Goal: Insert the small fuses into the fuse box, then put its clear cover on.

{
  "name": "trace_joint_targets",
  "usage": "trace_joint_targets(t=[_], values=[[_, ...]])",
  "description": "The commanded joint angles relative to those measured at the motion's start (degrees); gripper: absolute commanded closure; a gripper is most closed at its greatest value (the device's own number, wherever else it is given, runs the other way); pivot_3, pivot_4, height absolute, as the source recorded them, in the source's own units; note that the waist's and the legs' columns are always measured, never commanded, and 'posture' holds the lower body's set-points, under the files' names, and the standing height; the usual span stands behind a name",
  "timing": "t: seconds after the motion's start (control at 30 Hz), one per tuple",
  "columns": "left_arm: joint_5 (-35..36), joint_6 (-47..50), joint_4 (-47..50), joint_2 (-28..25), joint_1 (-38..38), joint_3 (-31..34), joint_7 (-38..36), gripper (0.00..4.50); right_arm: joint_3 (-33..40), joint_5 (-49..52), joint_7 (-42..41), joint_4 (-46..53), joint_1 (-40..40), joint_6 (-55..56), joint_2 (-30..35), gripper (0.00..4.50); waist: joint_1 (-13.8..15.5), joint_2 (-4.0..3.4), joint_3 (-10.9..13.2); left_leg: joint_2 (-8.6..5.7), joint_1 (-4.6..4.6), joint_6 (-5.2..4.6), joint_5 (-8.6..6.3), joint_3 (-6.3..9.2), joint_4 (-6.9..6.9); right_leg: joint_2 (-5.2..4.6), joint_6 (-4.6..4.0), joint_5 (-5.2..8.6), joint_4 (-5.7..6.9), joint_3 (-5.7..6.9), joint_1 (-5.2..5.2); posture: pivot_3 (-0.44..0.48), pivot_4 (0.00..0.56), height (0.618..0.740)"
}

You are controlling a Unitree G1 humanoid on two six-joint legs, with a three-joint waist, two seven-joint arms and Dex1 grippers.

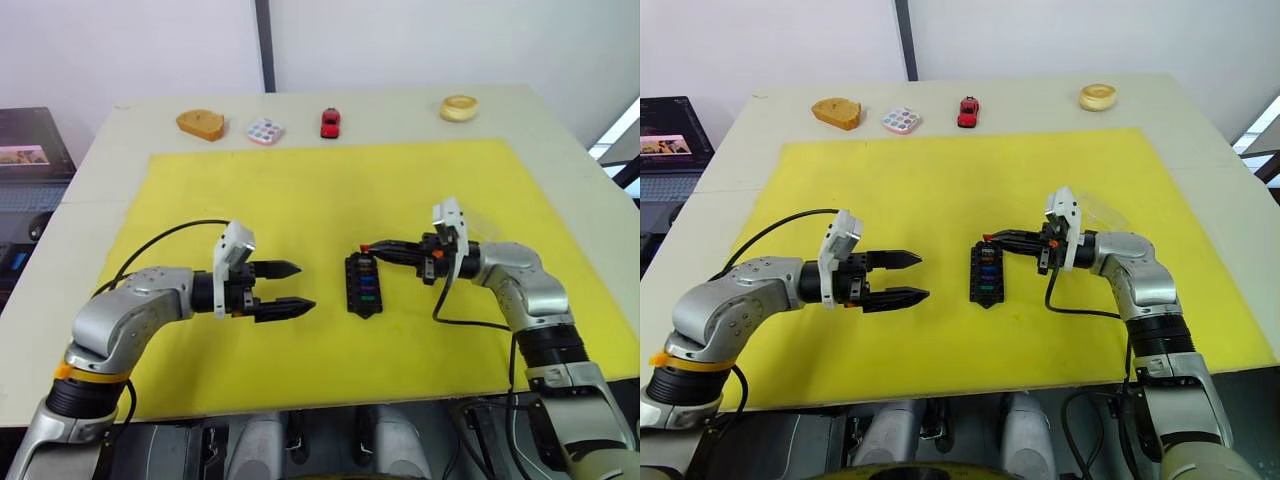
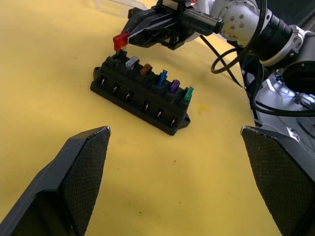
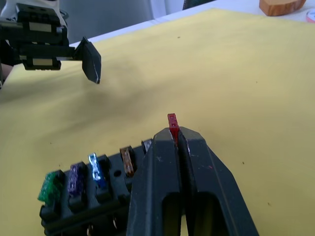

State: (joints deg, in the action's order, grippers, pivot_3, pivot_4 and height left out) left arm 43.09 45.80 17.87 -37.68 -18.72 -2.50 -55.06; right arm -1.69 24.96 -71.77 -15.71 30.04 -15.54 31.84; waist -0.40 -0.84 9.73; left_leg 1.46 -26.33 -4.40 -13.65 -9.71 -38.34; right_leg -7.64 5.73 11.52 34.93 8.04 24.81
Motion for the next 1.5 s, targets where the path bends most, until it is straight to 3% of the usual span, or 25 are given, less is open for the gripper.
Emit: trace_joint_targets(t=[0.03,1.5], values=[[1.10,0.00,1.88,-0.13,-0.26,1.75,0.15,0.04,0.39,-0.37,-0.80,-0.24,1.42,1.67,-0.31,4.50,-0.22,0.00,0.00,0.00,0.00,0.00,0.00,0.00,0.00,0.00,0.00,0.00,0.00,0.00,0.00,0.000,0.150,0.740],[2.05,0.55,2.04,-0.21,0.71,2.77,2.11,0.04,-1.26,-4.09,-2.40,-3.97,3.27,3.68,-1.48,4.50,-0.34,0.00,-0.01,0.00,0.12,0.02,0.02,0.02,0.00,0.00,-0.02,0.03,0.07,0.00,-0.09,0.000,0.150,0.740]])
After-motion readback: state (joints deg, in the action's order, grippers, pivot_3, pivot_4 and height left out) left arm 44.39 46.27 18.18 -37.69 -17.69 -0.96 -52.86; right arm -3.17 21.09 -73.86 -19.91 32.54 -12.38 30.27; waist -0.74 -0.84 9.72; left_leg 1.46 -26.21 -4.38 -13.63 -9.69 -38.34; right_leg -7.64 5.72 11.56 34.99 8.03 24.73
